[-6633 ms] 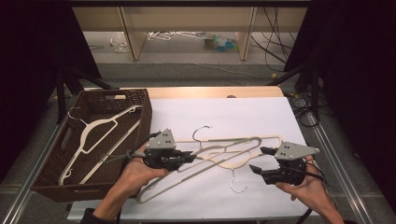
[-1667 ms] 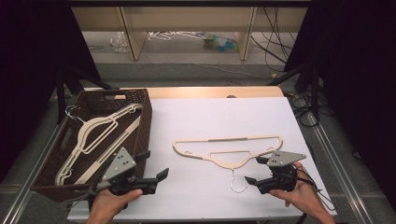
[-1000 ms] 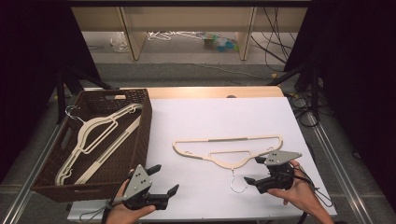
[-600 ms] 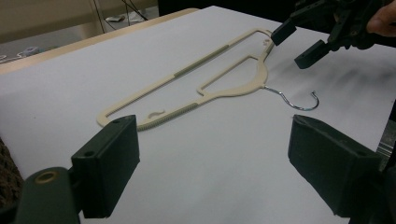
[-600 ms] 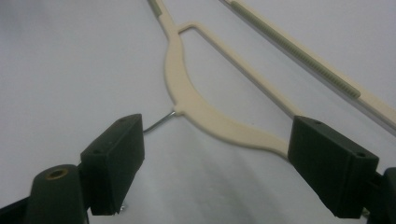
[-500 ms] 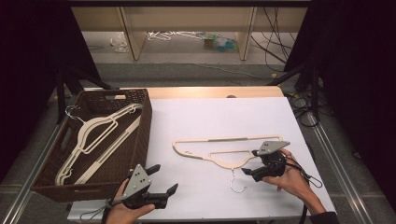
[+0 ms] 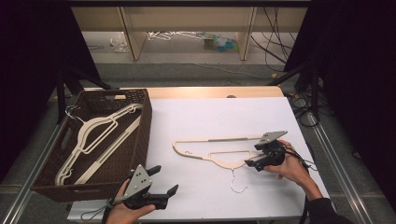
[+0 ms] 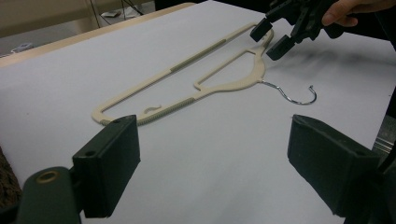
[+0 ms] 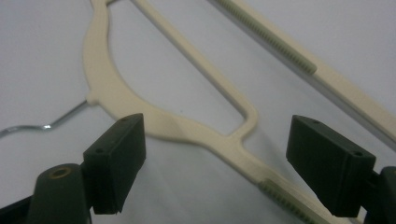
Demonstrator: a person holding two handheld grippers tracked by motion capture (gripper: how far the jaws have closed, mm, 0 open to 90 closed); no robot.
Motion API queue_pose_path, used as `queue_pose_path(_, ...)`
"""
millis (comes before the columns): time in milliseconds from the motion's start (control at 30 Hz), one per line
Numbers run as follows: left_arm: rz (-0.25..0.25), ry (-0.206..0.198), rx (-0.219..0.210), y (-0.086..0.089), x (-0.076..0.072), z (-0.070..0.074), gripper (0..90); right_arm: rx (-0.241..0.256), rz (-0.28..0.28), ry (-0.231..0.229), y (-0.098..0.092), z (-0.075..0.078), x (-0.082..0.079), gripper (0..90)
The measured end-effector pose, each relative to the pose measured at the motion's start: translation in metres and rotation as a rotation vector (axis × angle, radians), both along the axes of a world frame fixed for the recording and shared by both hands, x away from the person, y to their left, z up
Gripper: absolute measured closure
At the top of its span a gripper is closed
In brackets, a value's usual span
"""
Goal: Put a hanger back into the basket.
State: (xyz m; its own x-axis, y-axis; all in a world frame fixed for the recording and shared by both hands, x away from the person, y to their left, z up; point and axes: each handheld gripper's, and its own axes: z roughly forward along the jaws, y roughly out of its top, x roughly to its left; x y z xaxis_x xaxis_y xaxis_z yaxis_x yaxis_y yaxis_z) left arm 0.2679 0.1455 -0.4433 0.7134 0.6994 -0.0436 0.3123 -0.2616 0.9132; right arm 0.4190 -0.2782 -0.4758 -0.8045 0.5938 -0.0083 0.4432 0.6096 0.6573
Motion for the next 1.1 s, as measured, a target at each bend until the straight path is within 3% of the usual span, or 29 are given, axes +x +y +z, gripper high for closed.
queue_pose_path(333,-0.003,0.002,0.002,0.001,0.0,0.0,17.1,-0.054,0.059,0.067,-0.002,-0.002,-0.001,25.9)
queue_pose_path(533,-0.007,0.001,0.004,0.001,0.0,0.0,17.5,-0.11,0.202,0.089,-0.004,0.004,-0.016,44.1)
queue_pose_path(667,-0.007,0.0,0.005,0.0,0.0,0.0,17.7,-0.153,0.277,0.115,-0.003,0.008,-0.023,48.7)
queue_pose_path(700,-0.008,0.0,0.006,0.0,0.0,0.0,17.7,-0.172,0.309,0.124,-0.002,0.009,-0.026,53.5)
queue_pose_path(867,-0.01,-0.001,0.008,0.0,0.0,-0.001,18.1,-0.205,0.357,0.124,-0.001,0.011,-0.03,62.5)
queue_pose_path(1000,-0.01,0.0,0.008,0.0,0.0,0.0,18.6,-0.213,0.388,0.133,0.0,0.012,-0.033,78.1)
queue_pose_path(1100,-0.019,0.0,0.007,0.0,0.0,-0.001,18.7,-0.217,0.424,0.14,0.002,0.012,-0.036,78.9)
